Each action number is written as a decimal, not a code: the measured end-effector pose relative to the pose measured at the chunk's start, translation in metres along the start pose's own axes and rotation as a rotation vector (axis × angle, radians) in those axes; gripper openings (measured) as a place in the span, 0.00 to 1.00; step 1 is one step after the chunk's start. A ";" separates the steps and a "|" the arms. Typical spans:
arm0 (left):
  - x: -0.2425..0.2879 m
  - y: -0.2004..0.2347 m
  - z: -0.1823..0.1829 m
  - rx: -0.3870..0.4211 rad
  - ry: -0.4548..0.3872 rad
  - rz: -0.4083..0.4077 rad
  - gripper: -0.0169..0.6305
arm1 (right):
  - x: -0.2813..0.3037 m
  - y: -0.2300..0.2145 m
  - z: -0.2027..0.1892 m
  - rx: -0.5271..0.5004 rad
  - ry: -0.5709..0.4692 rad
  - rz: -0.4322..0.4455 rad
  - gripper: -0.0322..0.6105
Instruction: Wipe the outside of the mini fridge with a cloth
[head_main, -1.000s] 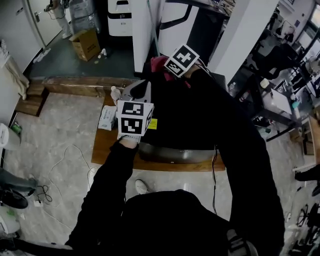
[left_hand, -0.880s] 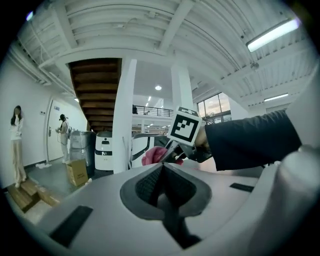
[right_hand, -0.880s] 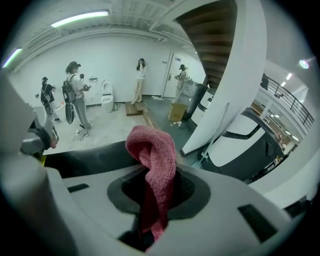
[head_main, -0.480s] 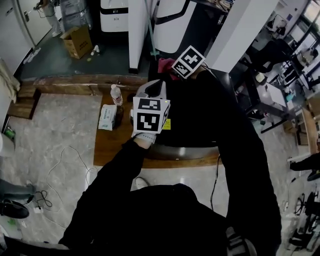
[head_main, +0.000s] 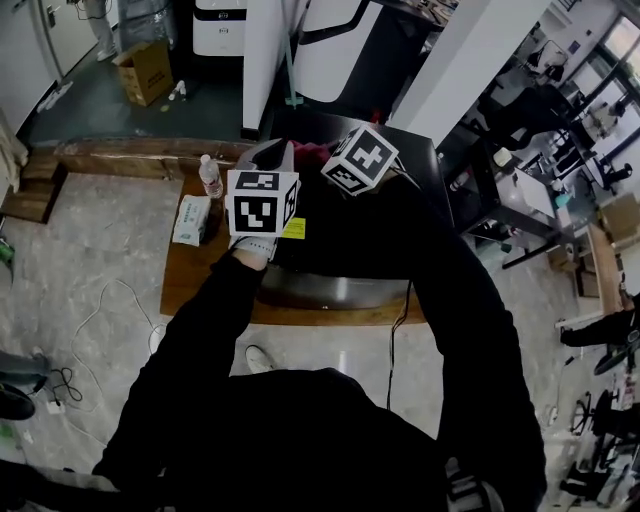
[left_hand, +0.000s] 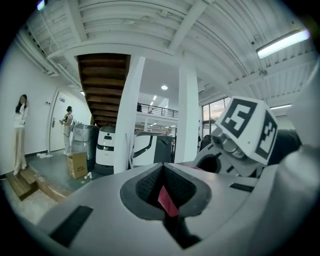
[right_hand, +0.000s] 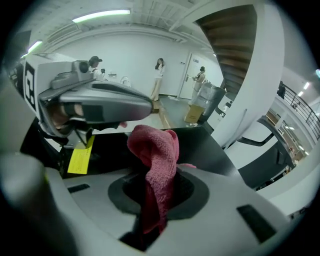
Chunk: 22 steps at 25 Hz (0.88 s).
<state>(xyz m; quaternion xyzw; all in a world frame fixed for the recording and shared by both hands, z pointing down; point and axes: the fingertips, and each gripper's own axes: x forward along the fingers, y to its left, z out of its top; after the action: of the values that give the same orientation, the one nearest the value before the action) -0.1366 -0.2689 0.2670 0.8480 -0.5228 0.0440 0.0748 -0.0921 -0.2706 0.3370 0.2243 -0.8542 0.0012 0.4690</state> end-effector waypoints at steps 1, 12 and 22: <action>-0.001 0.001 -0.001 0.001 0.000 0.010 0.04 | -0.003 0.010 -0.002 -0.010 -0.004 0.012 0.16; -0.007 0.006 -0.002 -0.007 0.000 0.098 0.04 | -0.048 0.110 -0.031 -0.103 -0.029 0.195 0.16; -0.068 -0.029 0.013 0.191 -0.120 0.074 0.04 | -0.077 0.173 -0.051 -0.123 -0.051 0.282 0.16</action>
<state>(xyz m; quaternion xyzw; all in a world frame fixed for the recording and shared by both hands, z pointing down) -0.1411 -0.1979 0.2414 0.8327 -0.5505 0.0454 -0.0392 -0.0818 -0.0749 0.3396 0.0727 -0.8873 0.0090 0.4554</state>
